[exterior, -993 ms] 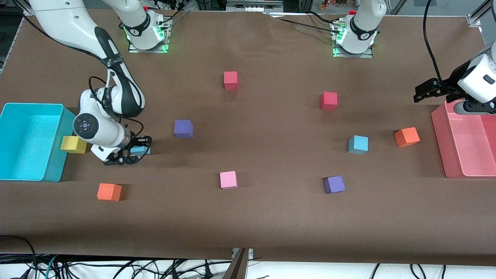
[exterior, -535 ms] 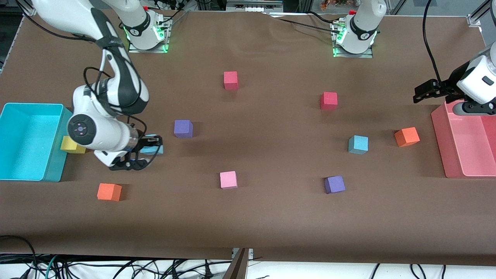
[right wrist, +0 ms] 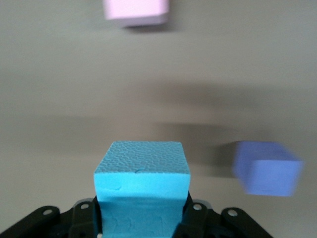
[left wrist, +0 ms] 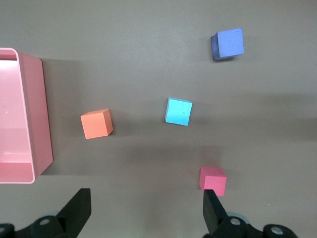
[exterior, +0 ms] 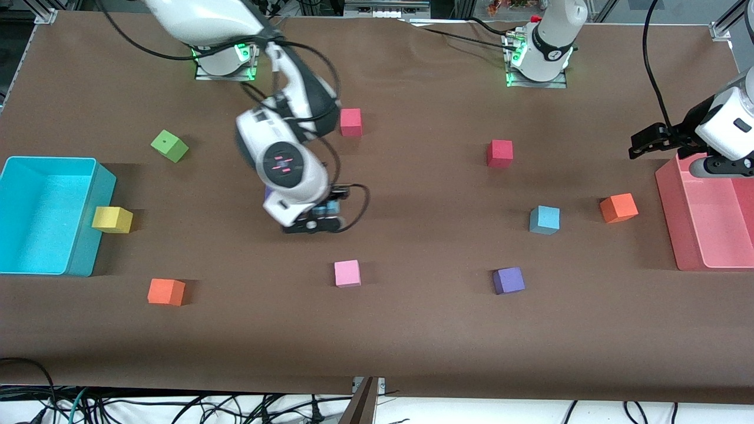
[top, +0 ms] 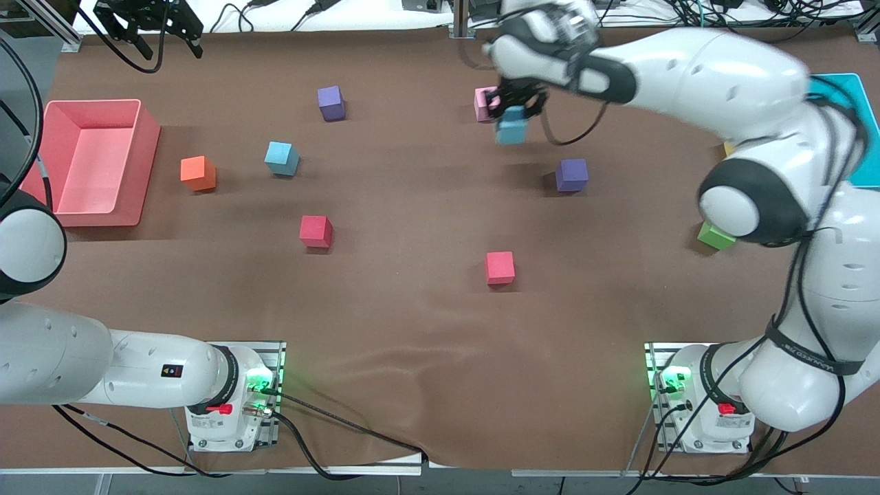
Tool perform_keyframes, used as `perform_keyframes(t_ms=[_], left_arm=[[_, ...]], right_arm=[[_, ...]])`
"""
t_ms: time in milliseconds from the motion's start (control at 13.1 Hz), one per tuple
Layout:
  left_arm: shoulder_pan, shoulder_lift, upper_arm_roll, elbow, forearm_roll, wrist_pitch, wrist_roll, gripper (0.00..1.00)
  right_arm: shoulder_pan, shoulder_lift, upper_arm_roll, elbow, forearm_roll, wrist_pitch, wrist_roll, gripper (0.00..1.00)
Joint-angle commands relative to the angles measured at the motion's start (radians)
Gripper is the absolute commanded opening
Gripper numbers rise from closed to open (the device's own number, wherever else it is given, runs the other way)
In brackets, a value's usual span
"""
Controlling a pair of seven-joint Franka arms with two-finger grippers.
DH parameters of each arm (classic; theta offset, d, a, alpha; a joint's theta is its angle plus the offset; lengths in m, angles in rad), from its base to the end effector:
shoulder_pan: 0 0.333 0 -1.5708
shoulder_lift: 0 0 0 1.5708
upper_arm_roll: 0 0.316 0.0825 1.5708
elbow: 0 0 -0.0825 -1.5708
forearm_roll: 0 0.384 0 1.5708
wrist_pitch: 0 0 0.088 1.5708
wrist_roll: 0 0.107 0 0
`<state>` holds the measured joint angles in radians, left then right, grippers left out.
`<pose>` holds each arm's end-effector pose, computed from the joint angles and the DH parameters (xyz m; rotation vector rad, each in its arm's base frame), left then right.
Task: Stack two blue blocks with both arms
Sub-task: 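Carry the light blue cube to the table middle and lower it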
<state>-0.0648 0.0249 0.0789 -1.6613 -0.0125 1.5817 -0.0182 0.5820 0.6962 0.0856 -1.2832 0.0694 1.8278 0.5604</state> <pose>0.5576 0.0061 0.5690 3.1266 0.0519 -0.1634 0.5722 0.4404 0.3284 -3.1116 -0.1070 0.3001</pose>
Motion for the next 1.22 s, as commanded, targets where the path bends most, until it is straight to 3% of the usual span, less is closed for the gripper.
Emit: perform_keyframes(t_ms=[0,535,1069,1145], left_arm=[[0.006,-0.006,0.001,-0.04,-0.012,0.046,0.015,0.99],[0.008,-0.006,0.002,-0.048,-0.012,0.054,0.015,0.99],[0.008,-0.003,0.002,-0.051,-0.012,0.054,0.015,0.99],[0.008,-0.002,0.002,-0.051,-0.012,0.054,0.014,0.99]], right_arm=[[0.083,0.136,-0.012,0.16,0.003,-0.015,0.081,0.0],[0.218,0.256,-0.018,0.165,0.0,0.174,0.148,0.0],[0.257,0.302,-0.021,0.165,-0.003,0.252,0.236,0.0],[0.257,0.302,-0.02,0.165,-0.003,0.254,0.237,0.22]])
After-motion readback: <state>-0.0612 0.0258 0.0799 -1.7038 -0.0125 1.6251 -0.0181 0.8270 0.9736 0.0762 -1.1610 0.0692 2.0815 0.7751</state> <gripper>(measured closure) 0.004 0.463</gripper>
